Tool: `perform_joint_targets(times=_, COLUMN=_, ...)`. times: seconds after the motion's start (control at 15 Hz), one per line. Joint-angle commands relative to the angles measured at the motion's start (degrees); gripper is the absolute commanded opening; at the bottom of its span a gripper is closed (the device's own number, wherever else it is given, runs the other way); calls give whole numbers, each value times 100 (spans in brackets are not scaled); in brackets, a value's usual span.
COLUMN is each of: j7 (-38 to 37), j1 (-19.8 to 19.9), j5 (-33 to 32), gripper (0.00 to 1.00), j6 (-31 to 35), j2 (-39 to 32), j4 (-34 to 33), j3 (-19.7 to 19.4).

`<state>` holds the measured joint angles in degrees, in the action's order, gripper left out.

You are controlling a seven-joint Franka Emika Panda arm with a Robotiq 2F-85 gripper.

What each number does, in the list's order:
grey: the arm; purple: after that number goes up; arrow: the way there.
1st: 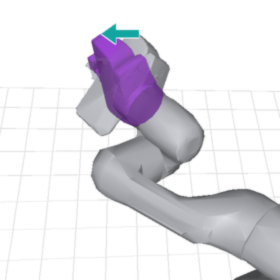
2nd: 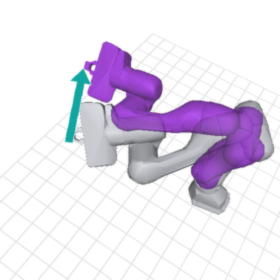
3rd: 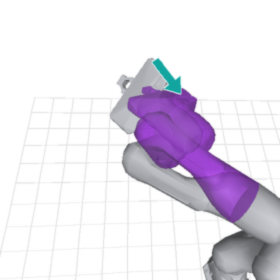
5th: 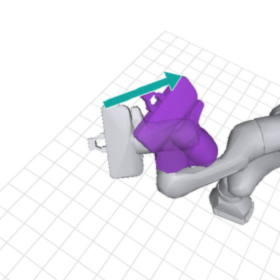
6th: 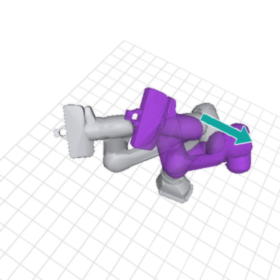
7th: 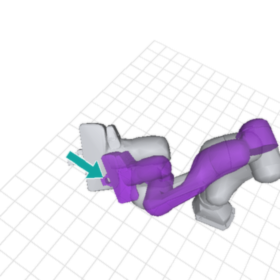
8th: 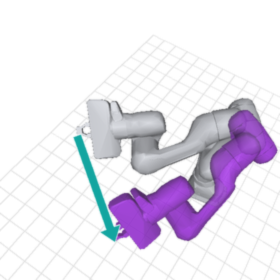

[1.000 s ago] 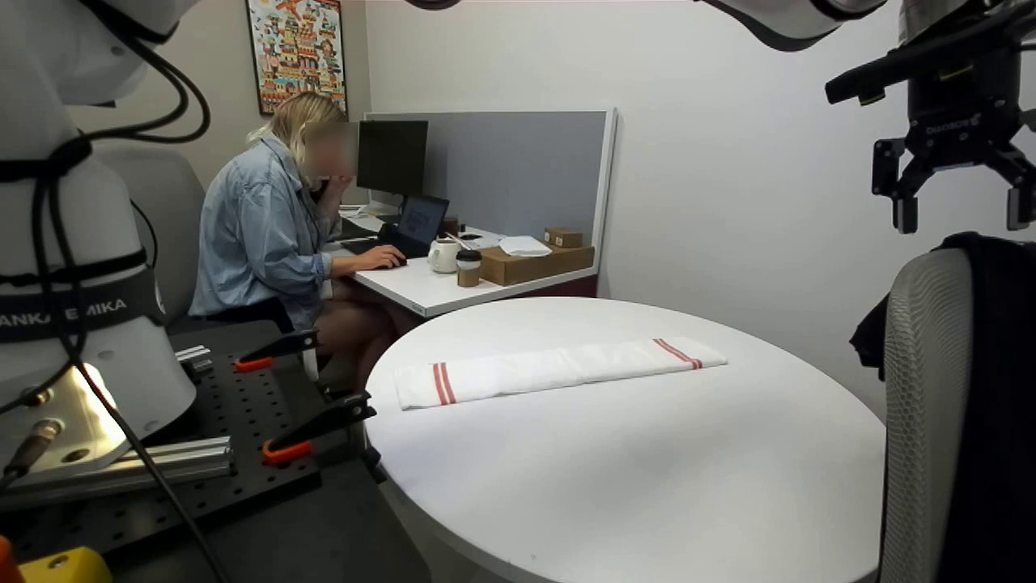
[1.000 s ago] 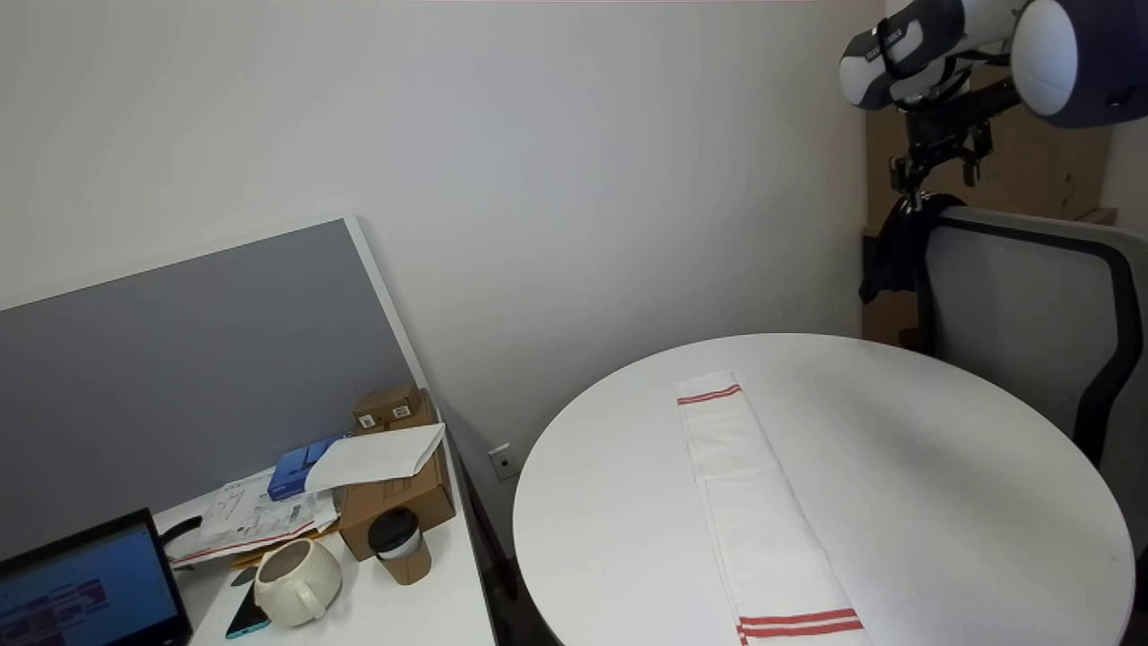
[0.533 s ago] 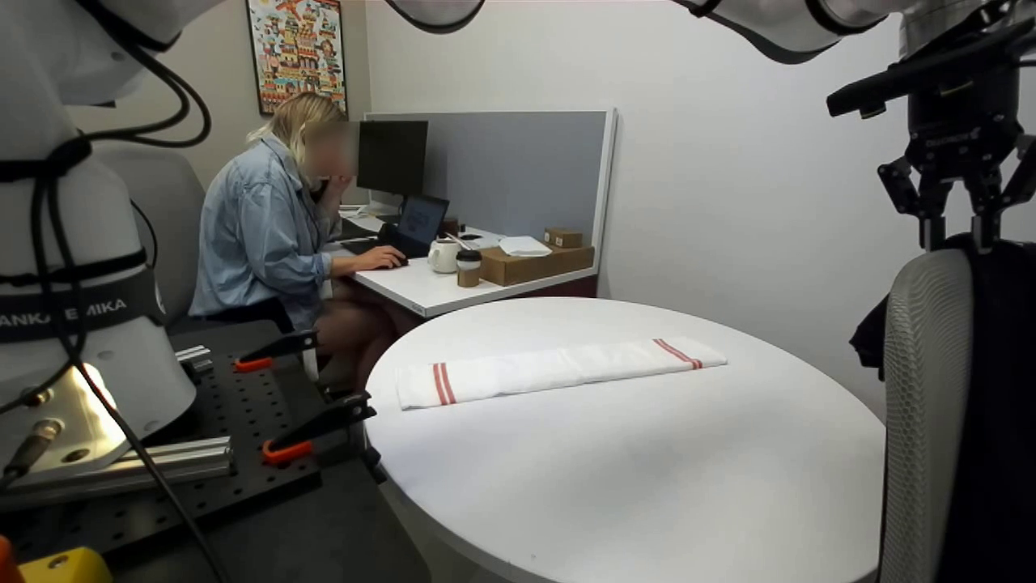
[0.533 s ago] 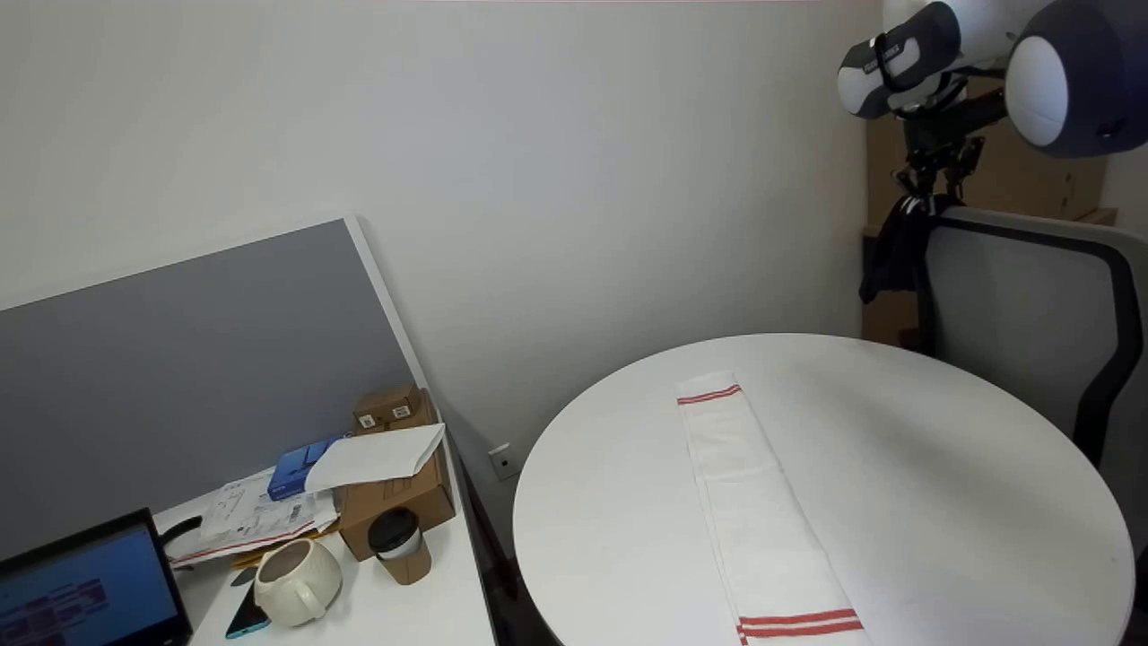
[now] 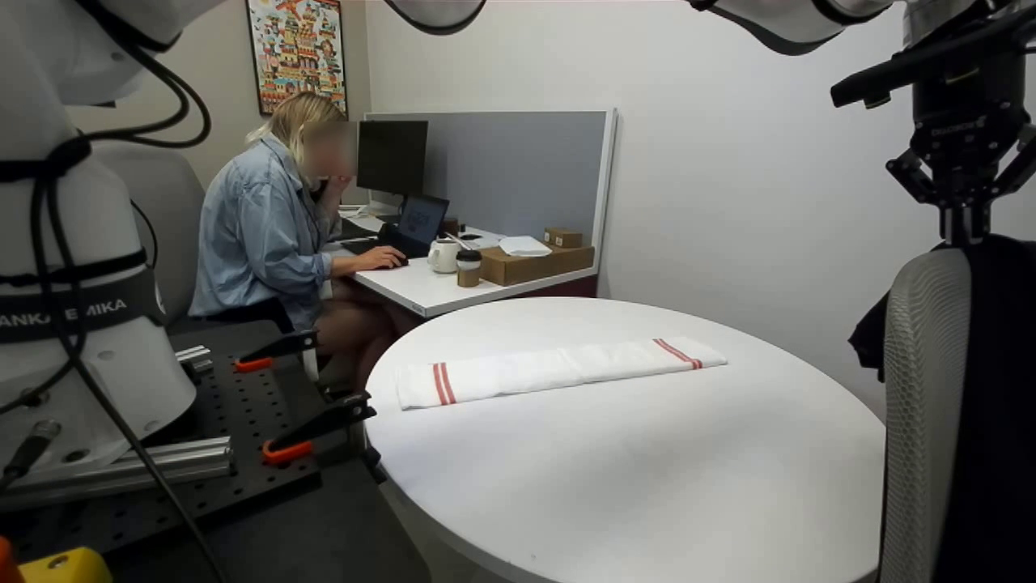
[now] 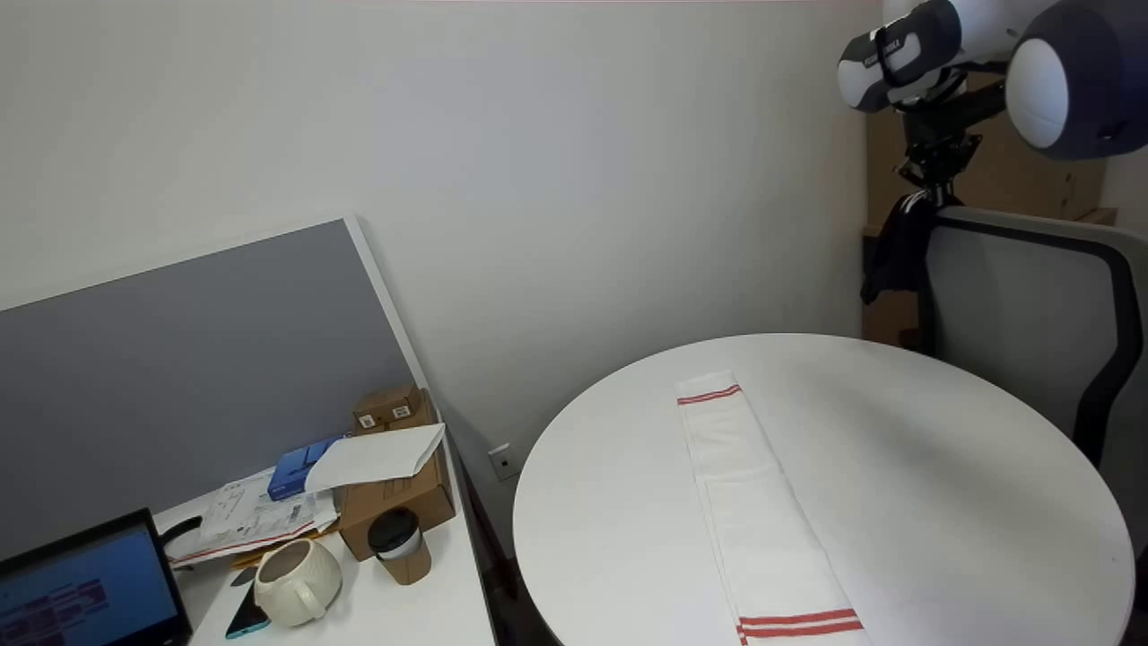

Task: Remove the black t-shirt from the backrest of the chair and put it on the round table

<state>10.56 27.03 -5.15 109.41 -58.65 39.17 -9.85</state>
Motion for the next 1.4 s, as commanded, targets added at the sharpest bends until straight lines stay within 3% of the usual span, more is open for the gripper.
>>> perform_joint_targets(times=0.0, j7=64, j1=68, j5=108, gripper=10, j6=-138, j2=14, j4=-243, j3=80)
perform_joint_targets(times=0.53, j7=150, j1=270, j5=579, gripper=9, j6=-509, j2=753, j4=-185, j3=382)
perform_joint_targets(times=0.87, j7=294, j1=441, j5=960, gripper=8, j6=-1070, j2=1659, j4=-169, j3=659)
perform_joint_targets(times=1.33, j7=212, j1=395, j5=1016, gripper=8, j6=-1738, j2=2929, j4=-371, j3=785)
